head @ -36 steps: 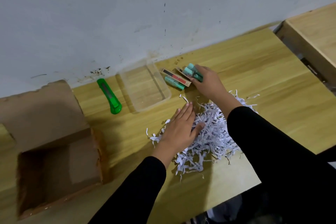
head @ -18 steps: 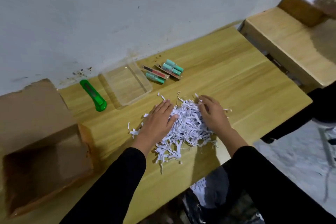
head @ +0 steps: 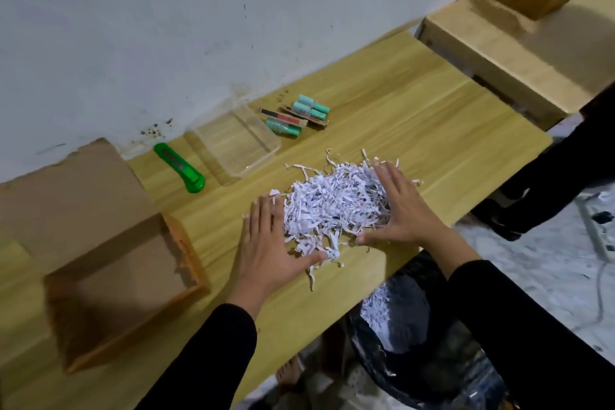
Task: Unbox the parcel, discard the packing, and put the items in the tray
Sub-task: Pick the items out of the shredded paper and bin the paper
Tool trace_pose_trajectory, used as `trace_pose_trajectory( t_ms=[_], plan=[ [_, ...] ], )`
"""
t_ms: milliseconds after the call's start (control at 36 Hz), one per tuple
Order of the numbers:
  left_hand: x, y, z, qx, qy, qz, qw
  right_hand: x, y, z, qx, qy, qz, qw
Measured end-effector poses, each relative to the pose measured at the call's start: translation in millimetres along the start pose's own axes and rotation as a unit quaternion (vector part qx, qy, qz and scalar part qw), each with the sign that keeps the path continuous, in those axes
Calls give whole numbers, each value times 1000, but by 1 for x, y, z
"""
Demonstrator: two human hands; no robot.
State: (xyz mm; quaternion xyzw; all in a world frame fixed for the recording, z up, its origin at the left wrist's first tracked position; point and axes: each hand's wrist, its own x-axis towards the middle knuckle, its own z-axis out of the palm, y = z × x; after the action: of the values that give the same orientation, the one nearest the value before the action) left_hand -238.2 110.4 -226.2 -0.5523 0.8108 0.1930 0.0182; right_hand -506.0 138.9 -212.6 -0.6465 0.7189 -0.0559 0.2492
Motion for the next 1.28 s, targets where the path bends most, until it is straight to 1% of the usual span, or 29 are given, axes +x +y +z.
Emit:
trace_pose_trajectory(
  t_ms=[111, 222, 278, 361, 500, 583, 722, 833, 1000, 1139, 1278],
  plan=[
    [10, 3, 2, 0, -21, 45, 999, 4, -13, 4, -3, -20, -13, 1000],
    [27, 9, -7, -27, -32, 93, 995, 10, -28, 2, -24, -32, -38, 998],
    [35, 13, -12, -30, -36, 113, 993, 13, -35, -1, -43, -46, -48, 997],
    [46, 19, -20, -35, -63, 132, 989, 19, -43, -4, -80, -51, -58, 994],
    [61, 27, -32, 6, -91, 141, 986, 34, -52, -10, -151, -61, -68, 984],
    [68, 33, -34, 45, -78, 133, 987, 42, -59, -12, -167, -72, -62, 981],
    [69, 37, -34, 35, -59, 115, 991, 51, -68, -13, -183, -102, -37, 977],
    [66, 35, -29, 7, -60, 112, 992, 47, -71, -13, -145, -123, -12, 982],
    [55, 40, -23, -59, -76, 118, 988, 31, -69, -6, -30, -121, 16, 992],
    [49, 48, -23, -79, -135, 143, 977, 8, -70, 0, 37, -101, 44, 993],
    [41, 74, -26, -70, -190, 190, 961, -22, -57, -5, 52, -94, 82, 991]
  ],
)
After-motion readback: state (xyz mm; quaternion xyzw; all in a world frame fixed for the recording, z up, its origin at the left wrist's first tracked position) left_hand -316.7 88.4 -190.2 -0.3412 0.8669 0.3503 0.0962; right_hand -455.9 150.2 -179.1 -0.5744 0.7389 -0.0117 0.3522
